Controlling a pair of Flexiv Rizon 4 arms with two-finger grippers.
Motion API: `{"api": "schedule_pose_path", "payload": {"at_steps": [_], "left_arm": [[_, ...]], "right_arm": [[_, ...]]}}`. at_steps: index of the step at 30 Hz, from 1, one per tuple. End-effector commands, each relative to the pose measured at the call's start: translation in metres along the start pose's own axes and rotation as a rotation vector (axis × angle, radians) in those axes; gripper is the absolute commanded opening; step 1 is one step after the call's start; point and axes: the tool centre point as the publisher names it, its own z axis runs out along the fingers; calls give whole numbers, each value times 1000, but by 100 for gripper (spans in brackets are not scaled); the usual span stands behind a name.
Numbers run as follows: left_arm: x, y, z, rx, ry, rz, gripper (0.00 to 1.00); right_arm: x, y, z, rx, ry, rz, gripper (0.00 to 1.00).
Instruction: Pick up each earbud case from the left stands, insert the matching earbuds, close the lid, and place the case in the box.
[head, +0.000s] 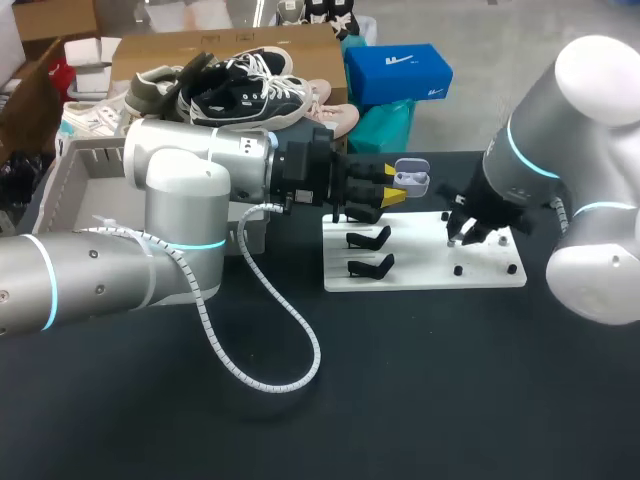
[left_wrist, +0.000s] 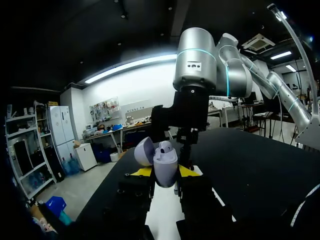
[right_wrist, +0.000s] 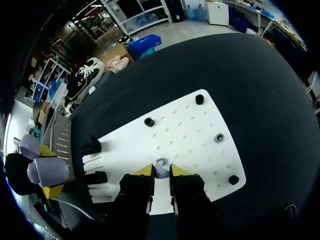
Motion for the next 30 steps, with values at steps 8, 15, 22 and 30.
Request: {"api": "schedule_pose_path", "payload": {"at_steps": [8,15,22,30], "left_arm": [[1,0,0,0,-2,2,0],[1,0,0,0,-2,2,0],[1,0,0,0,-2,2,0],[1,0,0,0,-2,2,0]], "right_arm": [[28,-15,-49,-47,-72,-5,0],[46,-6,-83,-44,-47,-231,0],[53,8,-114,-56,-8,-443,0],[45,37,-140,-50,8,-658,0]]}}
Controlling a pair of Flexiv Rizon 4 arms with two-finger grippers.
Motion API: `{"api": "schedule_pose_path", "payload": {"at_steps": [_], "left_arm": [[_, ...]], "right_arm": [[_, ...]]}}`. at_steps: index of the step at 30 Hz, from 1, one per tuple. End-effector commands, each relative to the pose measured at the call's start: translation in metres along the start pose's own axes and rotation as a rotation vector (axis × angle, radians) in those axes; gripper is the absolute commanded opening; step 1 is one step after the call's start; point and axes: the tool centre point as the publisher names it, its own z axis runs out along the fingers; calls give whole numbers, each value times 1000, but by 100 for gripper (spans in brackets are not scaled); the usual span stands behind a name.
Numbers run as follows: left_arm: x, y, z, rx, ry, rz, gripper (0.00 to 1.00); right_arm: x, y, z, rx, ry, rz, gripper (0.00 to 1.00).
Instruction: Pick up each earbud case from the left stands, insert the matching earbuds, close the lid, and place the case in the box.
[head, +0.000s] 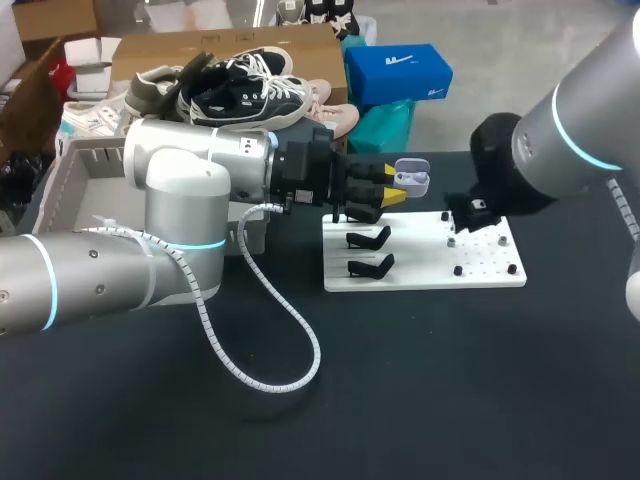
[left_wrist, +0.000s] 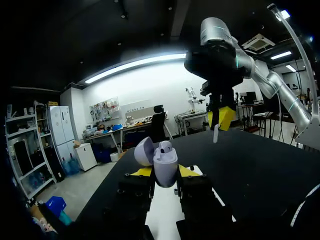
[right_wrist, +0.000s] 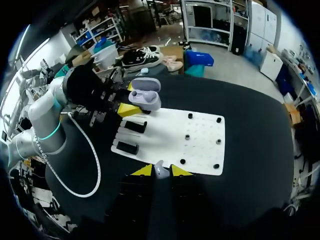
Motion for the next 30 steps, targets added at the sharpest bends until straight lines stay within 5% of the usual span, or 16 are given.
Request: {"api": "schedule_pose_path", "payload": {"at_steps": [1,15,30], "left_arm": [[1,0,0,0,-2,2,0],[1,0,0,0,-2,2,0],[1,0,0,0,-2,2,0]], "right_arm": [[-17,7,-21,10,69,-57,0],[-72,17,-31,-8,81,-332,0],[-95,29,-7,-41,103,-451,0]]}}
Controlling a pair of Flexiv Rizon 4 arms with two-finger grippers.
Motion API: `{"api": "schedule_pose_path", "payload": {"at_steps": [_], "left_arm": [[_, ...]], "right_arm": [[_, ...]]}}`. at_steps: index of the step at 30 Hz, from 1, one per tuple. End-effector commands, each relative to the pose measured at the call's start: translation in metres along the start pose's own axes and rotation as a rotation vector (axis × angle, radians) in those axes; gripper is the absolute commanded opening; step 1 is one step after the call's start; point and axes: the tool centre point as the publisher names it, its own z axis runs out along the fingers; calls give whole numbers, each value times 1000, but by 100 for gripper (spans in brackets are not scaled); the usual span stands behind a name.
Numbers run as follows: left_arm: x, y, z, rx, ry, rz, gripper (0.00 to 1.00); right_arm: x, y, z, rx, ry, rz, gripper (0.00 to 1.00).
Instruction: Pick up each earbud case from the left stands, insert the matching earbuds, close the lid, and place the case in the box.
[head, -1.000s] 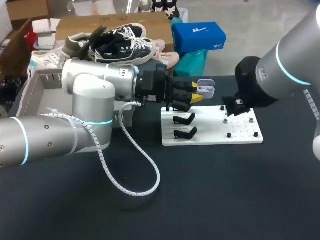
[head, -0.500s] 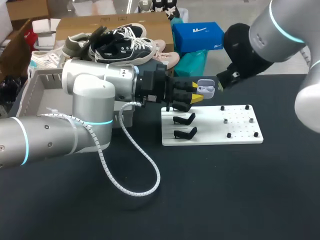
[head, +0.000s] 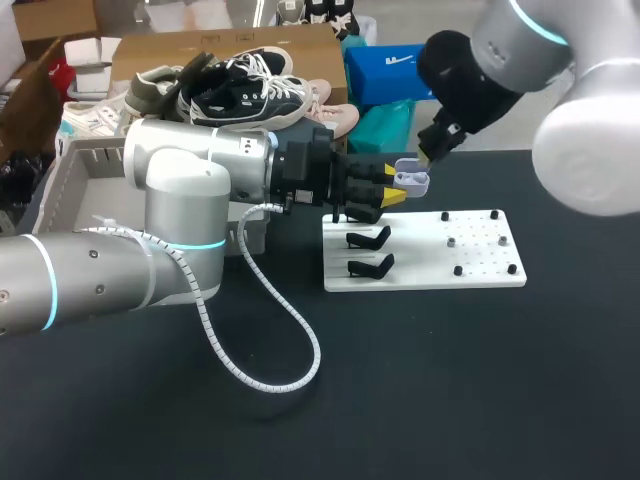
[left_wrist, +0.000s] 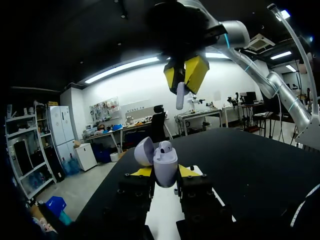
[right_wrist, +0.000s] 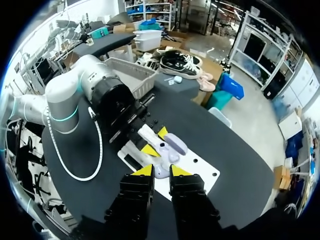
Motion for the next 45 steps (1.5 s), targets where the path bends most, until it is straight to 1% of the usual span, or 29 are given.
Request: {"api": "schedule_pose_path", "payload": {"at_steps": [1,5,8,9,15,29,45], "left_arm": [[1,0,0,0,-2,2,0],[1,0,0,0,-2,2,0],[1,0,0,0,-2,2,0],[1,0,0,0,-2,2,0],[1,0,0,0,-2,2,0],[1,0,0,0,-2,2,0],[1,0,0,0,-2,2,0]], "right_arm": [[-8,0,10,-7,39,-3,0],[-10,1,16,-10,37,2,0],[-11,1,19,9,38,-14,0],[-11,1,20,-2,37,-13,0],[-11,0,25,7,45,-24,0],[-12,1,40,-4,64,-24,0],[-13,-2,47,0,74,-19,0]]}}
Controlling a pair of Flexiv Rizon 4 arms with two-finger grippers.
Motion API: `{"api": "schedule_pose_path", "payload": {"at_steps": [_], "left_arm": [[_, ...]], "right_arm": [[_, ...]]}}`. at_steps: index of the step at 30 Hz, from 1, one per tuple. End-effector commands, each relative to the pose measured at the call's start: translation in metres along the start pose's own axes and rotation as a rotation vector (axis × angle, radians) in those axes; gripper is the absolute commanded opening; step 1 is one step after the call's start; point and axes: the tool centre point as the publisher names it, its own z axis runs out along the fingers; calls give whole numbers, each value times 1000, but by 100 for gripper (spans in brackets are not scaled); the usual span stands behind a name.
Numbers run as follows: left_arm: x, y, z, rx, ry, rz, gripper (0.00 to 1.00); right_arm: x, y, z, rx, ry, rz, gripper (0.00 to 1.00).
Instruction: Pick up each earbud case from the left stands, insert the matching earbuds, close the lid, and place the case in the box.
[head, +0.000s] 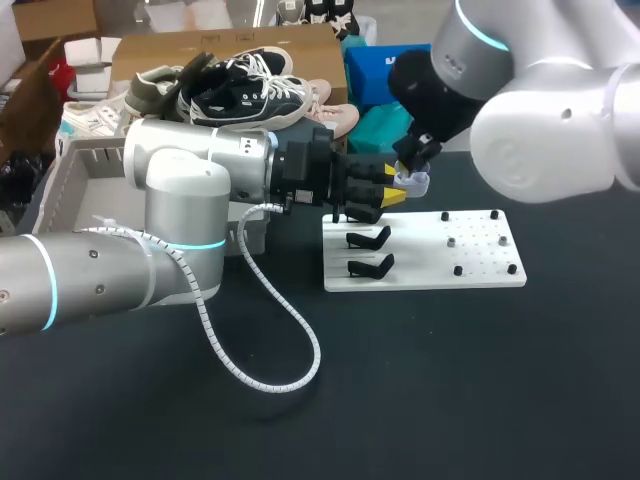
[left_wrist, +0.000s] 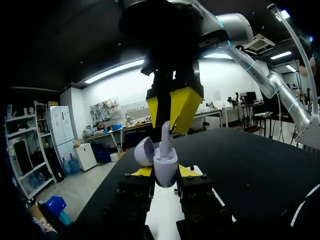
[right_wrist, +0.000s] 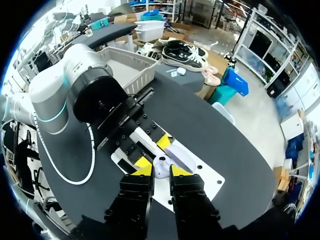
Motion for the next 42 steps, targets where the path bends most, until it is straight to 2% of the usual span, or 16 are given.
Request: {"api": "schedule_pose_path", "payload": {"at_steps": [1,41,42], "left_arm": [[1,0,0,0,-2,2,0],[1,0,0,0,-2,2,0],[1,0,0,0,-2,2,0]], "right_arm": [[-2,-2,1,1,3,1,0],[-2,-1,14,4,33,6,0],[-1,-1,14,4,33,8,10]]}}
